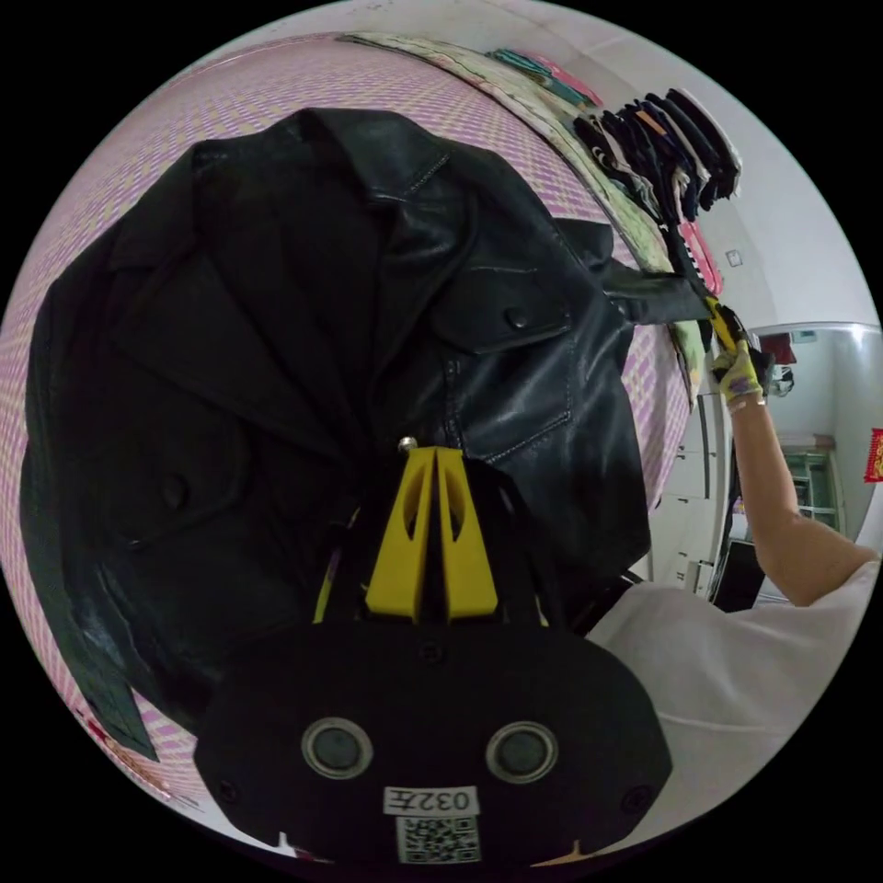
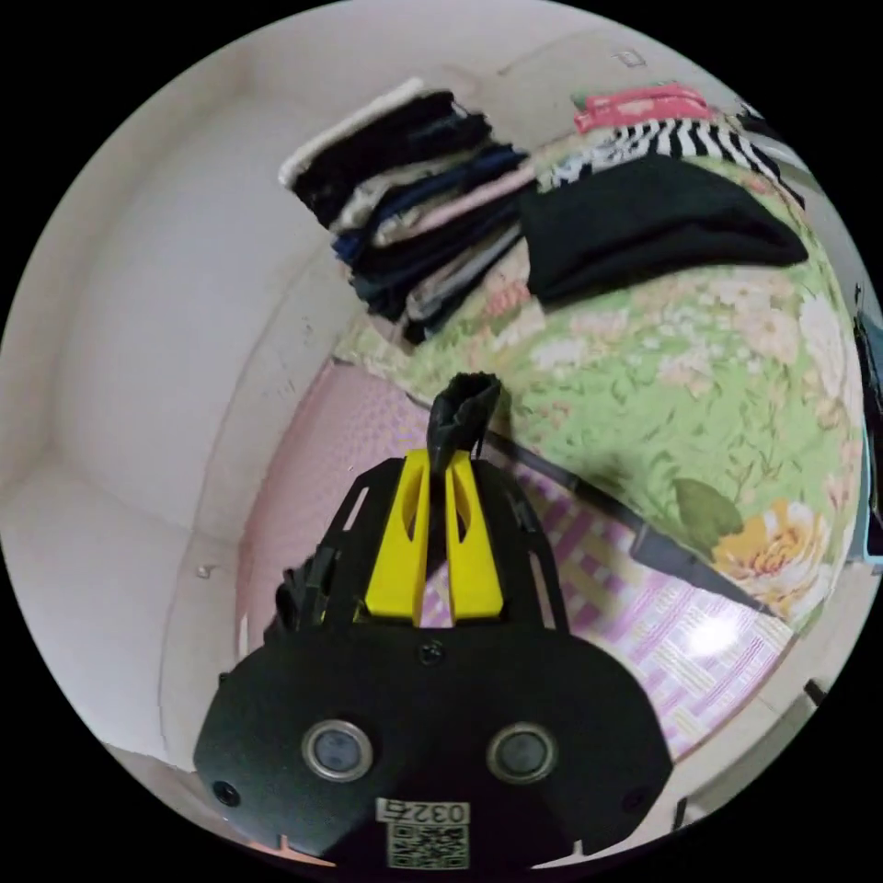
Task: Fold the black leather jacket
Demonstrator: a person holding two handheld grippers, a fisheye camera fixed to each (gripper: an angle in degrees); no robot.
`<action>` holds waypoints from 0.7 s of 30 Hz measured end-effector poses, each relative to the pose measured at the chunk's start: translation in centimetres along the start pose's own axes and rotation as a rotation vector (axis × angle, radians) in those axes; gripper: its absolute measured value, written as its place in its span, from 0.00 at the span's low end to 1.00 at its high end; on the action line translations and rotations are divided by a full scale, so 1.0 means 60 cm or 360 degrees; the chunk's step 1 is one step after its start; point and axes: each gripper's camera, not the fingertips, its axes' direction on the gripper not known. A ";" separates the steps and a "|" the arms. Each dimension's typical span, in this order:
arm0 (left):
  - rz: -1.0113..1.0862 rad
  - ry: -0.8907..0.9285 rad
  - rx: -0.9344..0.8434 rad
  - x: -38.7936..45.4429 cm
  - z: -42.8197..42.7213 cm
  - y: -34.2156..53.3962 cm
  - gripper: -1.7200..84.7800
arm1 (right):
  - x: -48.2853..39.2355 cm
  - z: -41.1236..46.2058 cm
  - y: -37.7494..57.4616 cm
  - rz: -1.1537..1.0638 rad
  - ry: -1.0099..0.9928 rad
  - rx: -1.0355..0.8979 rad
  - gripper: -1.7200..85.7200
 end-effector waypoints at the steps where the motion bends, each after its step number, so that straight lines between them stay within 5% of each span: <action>1: 0.0010 -0.0033 0.0010 0.002 -0.001 -0.002 0.01 | 0.018 0.025 0.004 0.0069 -0.0009 -0.0138 0.03; 5: 0.0009 -0.0060 0.0039 -0.009 -0.013 0.004 0.01 | -0.031 0.015 0.035 -0.0003 0.0032 -0.0055 0.03; 12: -0.0206 0.0192 0.0368 -0.110 -0.108 0.090 0.01 | -0.390 0.016 0.091 -0.0804 -0.0013 0.0000 0.03; 16: -0.0274 0.0297 0.0618 -0.173 -0.174 0.174 0.01 | -0.671 0.027 0.249 -0.1447 -0.0303 -0.0042 0.03; 21: -0.0391 0.0378 0.0864 -0.250 -0.227 0.281 0.01 | -0.801 0.187 0.492 -0.1622 -0.0574 -0.0432 0.03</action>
